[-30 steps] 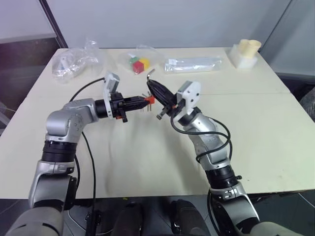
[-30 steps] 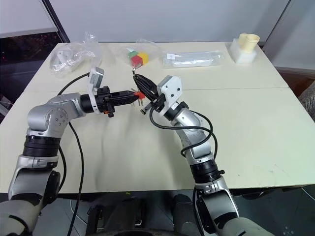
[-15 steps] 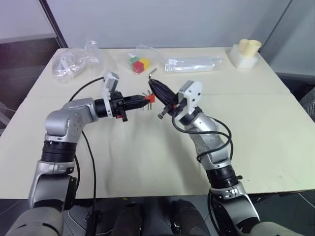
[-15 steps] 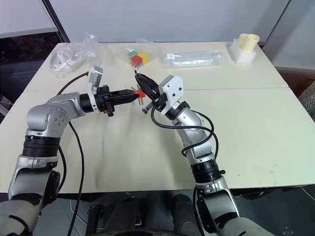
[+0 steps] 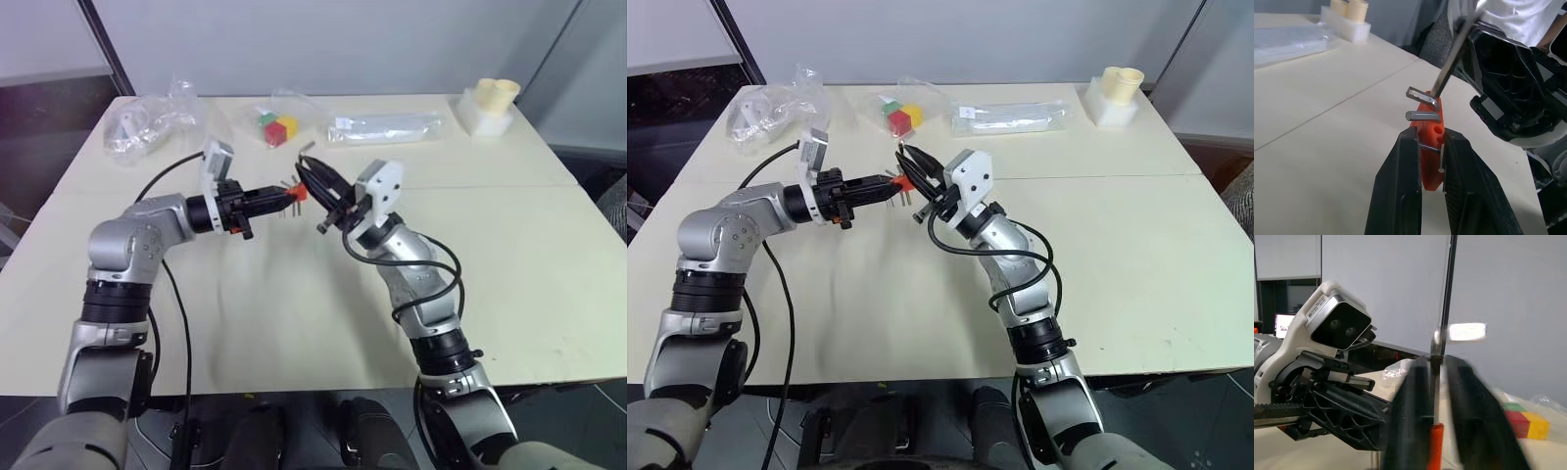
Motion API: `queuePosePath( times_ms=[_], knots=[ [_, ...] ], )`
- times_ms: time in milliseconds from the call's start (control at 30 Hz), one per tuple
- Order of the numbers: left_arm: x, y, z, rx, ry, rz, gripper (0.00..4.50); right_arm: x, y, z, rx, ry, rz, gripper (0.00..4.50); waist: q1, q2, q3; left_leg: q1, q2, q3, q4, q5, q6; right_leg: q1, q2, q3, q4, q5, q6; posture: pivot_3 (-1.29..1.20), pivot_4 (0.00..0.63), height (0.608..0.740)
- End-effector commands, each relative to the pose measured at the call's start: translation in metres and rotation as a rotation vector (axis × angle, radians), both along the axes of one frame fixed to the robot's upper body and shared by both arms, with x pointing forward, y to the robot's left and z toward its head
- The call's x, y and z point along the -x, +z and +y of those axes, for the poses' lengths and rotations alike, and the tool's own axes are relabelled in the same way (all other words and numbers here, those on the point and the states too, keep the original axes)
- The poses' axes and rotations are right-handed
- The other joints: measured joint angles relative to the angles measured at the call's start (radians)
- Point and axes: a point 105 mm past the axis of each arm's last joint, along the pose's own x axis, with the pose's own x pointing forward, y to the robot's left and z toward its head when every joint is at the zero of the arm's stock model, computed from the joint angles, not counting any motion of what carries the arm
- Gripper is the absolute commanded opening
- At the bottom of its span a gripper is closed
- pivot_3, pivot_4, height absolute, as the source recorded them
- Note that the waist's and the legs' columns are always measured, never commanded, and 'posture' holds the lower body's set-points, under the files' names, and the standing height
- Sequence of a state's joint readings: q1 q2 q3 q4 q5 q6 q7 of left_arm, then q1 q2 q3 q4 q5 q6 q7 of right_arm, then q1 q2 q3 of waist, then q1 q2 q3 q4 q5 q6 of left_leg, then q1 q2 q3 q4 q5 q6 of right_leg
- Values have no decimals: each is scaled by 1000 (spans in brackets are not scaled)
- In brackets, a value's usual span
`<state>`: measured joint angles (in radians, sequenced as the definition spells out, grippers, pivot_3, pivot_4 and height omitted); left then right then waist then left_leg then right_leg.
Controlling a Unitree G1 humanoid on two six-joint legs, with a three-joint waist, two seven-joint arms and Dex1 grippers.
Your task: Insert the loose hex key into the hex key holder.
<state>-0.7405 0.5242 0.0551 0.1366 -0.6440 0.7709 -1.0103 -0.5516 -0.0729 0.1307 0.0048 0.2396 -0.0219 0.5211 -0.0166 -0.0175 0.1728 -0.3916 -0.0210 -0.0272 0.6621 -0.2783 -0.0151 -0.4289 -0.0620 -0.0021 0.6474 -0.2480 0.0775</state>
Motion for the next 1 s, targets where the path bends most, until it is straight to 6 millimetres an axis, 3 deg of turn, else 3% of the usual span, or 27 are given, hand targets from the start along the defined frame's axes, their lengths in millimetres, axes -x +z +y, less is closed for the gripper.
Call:
queuePosePath(
  times_ms=[33,333,433,633,1000],
  knots=[
    [3,19,0,24,-12,-66,96,2,11,-2,-8,5,-30,2544,0,0,0,0,0,0,0,0,0,0,0,0,0,0,0,0,150,740],
    [2,20,0,24,-11,-65,96,8,8,-19,8,-19,-13,2544,1,0,0,0,0,0,0,0,0,0,0,0,0,0,0,0,150,740],
    [5,17,-2,20,-20,-50,96,11,6,-33,14,-59,-8,2544,3,0,0,0,0,0,0,0,0,0,0,0,0,0,0,0,150,740],
    [16,8,-6,16,-55,28,96,15,2,-42,27,-92,5,2544,-2,0,0,0,0,0,0,0,0,0,0,0,0,0,0,0,150,740],
    [26,-48,2,-28,58,338,96,19,-10,-38,29,-107,45,2544,2,0,0,0,0,0,0,0,0,0,0,0,0,0,0,0,150,740]
  ],
)
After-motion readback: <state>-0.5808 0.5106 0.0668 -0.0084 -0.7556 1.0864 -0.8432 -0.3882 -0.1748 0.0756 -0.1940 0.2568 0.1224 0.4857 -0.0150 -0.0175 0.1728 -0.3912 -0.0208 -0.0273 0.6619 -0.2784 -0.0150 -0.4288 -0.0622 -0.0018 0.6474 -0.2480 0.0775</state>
